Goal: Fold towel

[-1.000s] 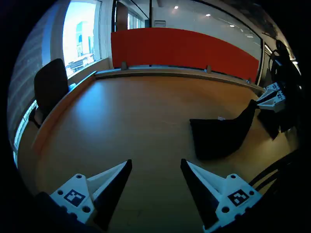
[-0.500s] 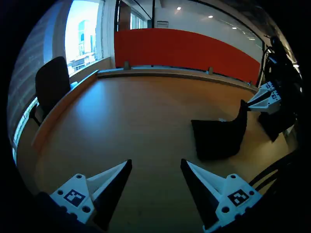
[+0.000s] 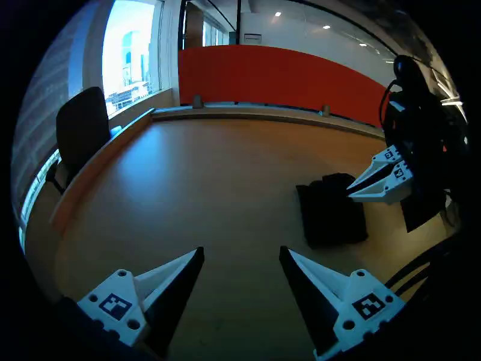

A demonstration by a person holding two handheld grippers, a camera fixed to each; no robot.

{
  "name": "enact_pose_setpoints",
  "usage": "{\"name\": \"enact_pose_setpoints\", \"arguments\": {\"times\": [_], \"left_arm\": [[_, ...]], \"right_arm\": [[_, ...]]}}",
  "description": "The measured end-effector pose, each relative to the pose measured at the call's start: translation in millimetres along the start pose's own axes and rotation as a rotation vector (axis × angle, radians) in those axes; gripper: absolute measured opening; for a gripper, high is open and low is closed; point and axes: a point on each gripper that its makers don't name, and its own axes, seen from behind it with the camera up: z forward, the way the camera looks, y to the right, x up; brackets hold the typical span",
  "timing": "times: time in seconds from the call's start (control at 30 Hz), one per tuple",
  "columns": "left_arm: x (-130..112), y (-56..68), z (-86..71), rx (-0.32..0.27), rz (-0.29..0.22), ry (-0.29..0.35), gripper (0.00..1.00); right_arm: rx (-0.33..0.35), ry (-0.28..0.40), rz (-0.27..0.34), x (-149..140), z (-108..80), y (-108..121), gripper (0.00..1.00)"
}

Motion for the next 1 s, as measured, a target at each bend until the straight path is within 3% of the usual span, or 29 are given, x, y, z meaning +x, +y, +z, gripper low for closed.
{"name": "enact_pose_setpoints", "arguments": {"times": [0.17, 0.5, 0.6, 0.83, 0.87, 1.0], "left_arm": [[-3, -1.3, -1.1, -0.002, -0.007, -0.006, 0.93], [-3, -4.9, -0.3, -0.004, -0.007, -0.006, 0.93], [-3, -5.5, -0.8, -0.005, -0.003, -0.005, 0.93], [-2, -7.4, -2.2, -0.004, 0.004, -0.002, 0.93], [-2, -7.5, -2.3, -0.005, 0.004, -0.002, 0.93], [-2, -7.8, -2.2, -0.005, 0.005, -0.001, 0.93]], "right_arm": [[0.031, -0.031, 0.020, -9, 19.7, -11, 0.06], [0.056, -0.036, 0.038, -14, 19.3, -13, 0.08], [0.066, -0.036, 0.040, -15, 18.1, -14, 0.20], [0.045, -0.026, 0.048, -18, 11.9, -11, 0.72], [0.039, -0.025, 0.051, -19, 10.7, -10, 0.76], [0.028, -0.022, 0.070, -22, 5.4, -8, 0.76]]}}
